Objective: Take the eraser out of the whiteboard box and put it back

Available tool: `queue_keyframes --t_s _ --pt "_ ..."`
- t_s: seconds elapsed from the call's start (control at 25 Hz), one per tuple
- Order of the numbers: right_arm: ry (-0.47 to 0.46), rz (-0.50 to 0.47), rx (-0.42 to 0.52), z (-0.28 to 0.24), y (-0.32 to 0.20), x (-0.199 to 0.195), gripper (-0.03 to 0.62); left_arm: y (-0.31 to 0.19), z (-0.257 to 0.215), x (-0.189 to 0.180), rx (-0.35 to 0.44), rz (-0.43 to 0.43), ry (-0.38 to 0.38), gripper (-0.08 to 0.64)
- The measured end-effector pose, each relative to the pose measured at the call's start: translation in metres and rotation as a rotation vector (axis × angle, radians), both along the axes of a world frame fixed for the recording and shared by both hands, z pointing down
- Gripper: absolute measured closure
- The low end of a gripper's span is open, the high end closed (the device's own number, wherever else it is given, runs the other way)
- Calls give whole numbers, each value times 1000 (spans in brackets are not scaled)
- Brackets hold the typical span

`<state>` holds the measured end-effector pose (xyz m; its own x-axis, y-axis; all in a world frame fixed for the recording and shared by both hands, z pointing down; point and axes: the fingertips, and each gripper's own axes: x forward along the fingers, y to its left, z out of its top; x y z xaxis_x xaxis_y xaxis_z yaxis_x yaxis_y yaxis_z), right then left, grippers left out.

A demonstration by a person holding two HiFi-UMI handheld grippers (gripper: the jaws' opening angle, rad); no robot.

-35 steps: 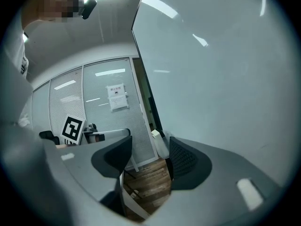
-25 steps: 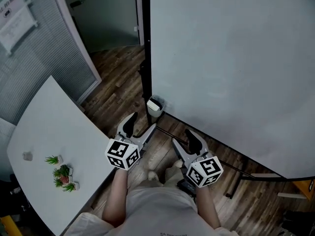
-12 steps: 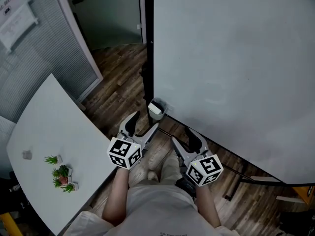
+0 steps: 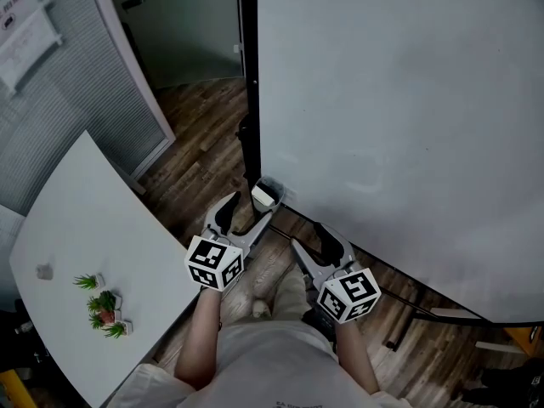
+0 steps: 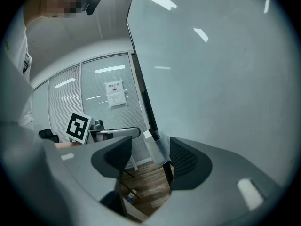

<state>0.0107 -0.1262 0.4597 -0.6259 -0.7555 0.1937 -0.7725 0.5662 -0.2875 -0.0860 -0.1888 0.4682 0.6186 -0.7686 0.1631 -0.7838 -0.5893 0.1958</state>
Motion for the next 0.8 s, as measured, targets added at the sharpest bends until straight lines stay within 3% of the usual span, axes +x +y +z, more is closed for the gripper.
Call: queue_keyframes --t_s 0.8 --pt "4 -4 -37 16 -24 6 334 -26 7 16 34 32 -90 236"
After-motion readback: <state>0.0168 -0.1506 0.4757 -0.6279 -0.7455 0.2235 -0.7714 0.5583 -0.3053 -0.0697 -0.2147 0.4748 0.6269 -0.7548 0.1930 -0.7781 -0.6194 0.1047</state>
